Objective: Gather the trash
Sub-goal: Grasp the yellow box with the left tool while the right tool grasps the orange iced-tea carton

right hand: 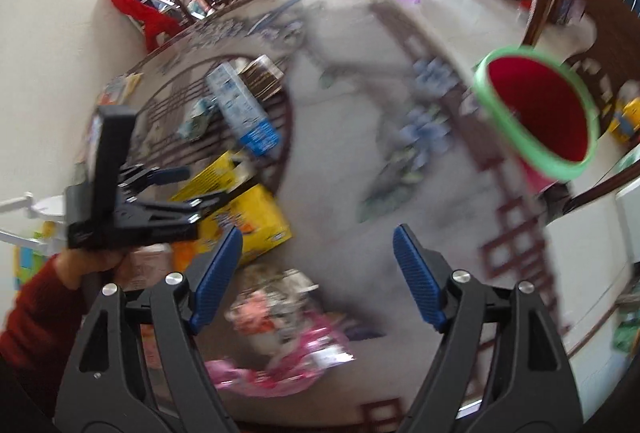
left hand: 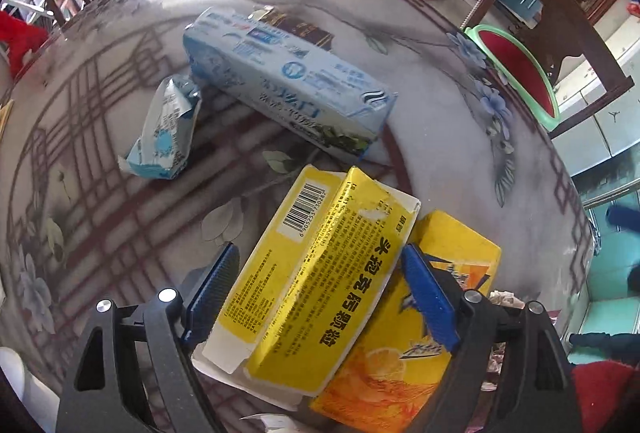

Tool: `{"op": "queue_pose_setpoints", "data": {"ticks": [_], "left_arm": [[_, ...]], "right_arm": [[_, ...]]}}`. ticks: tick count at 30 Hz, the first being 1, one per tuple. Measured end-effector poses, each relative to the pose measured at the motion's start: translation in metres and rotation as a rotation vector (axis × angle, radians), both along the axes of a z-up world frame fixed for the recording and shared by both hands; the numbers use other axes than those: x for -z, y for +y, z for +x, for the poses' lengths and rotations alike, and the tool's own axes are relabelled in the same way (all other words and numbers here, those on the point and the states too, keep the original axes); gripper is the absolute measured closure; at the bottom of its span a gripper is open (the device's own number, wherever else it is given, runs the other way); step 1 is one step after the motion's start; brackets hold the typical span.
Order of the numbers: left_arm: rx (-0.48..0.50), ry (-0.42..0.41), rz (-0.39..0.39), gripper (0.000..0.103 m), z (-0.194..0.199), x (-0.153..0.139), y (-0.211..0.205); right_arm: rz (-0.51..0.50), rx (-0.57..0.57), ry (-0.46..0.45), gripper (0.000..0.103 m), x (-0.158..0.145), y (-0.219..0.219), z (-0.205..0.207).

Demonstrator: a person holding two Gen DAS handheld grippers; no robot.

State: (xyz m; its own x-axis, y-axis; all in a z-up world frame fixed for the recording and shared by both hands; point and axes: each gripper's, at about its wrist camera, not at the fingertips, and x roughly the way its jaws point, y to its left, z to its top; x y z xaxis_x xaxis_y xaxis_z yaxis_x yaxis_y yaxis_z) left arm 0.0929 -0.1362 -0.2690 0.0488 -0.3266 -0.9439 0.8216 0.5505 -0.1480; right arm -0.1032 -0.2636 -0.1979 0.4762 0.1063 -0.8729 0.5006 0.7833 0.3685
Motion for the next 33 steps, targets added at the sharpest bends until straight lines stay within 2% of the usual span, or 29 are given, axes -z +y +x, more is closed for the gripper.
{"op": "queue_pose_setpoints", "data": {"ticks": [3, 5, 9, 10, 12, 15, 17, 19, 20, 21, 24, 26, 28, 29, 30, 33], "left_arm": [[0.021, -0.084, 0.068, 0.024, -0.001, 0.004, 0.006], [0.021, -0.131, 0.1, 0.026, -0.002, 0.007, 0.011], [-0.089, -0.125, 0.064, 0.028, 0.012, 0.008, 0.034], [-0.12, -0.119, 0.057, 0.031, 0.016, 0.008, 0.04], [-0.17, -0.091, 0.047, 0.054, 0.024, 0.01, 0.047], [-0.226, -0.082, 0.008, 0.067, 0.034, 0.007, 0.058], [-0.278, -0.069, -0.045, 0.067, 0.036, -0.001, 0.067], [-0.328, -0.066, -0.086, 0.067, 0.038, -0.01, 0.076], [-0.345, -0.063, -0.099, 0.067, 0.038, -0.013, 0.081], [-0.363, -0.055, -0.117, 0.067, 0.037, -0.016, 0.086], [-0.388, -0.043, -0.13, 0.067, 0.032, -0.017, 0.093], [-0.398, -0.042, -0.128, 0.066, 0.031, -0.014, 0.092], [-0.411, -0.024, -0.123, 0.065, 0.029, -0.012, 0.095], [-0.422, -0.013, -0.126, 0.066, 0.031, -0.01, 0.095], [-0.437, -0.004, -0.129, 0.064, 0.031, -0.008, 0.097], [-0.456, -0.014, -0.109, 0.051, 0.035, -0.003, 0.091]], "right_arm": [[0.123, -0.041, 0.019, 0.027, 0.017, 0.017, 0.016], [0.138, -0.087, 0.055, 0.027, 0.029, 0.033, 0.029], [0.162, -0.144, 0.108, 0.028, 0.047, 0.056, 0.051], [0.178, -0.141, 0.116, 0.028, 0.052, 0.059, 0.056], [0.21, -0.133, 0.13, 0.028, 0.06, 0.063, 0.066], [0.263, -0.098, 0.174, 0.028, 0.076, 0.063, 0.078], [0.268, -0.082, 0.2, 0.028, 0.085, 0.064, 0.085], [0.212, -0.09, 0.212, 0.037, 0.085, 0.065, 0.092], [0.177, -0.099, 0.215, 0.05, 0.085, 0.063, 0.097], [0.162, -0.108, 0.207, 0.057, 0.085, 0.06, 0.103], [0.147, -0.095, 0.187, 0.063, 0.08, 0.047, 0.119], [0.126, -0.091, 0.186, 0.063, 0.075, 0.043, 0.128], [0.114, -0.077, 0.191, 0.049, 0.073, 0.042, 0.134], [0.103, -0.064, 0.188, 0.027, 0.071, 0.042, 0.135], [0.092, -0.054, 0.177, 0.018, 0.071, 0.043, 0.135], [0.091, -0.064, 0.207, 0.018, 0.08, 0.051, 0.138]]}}
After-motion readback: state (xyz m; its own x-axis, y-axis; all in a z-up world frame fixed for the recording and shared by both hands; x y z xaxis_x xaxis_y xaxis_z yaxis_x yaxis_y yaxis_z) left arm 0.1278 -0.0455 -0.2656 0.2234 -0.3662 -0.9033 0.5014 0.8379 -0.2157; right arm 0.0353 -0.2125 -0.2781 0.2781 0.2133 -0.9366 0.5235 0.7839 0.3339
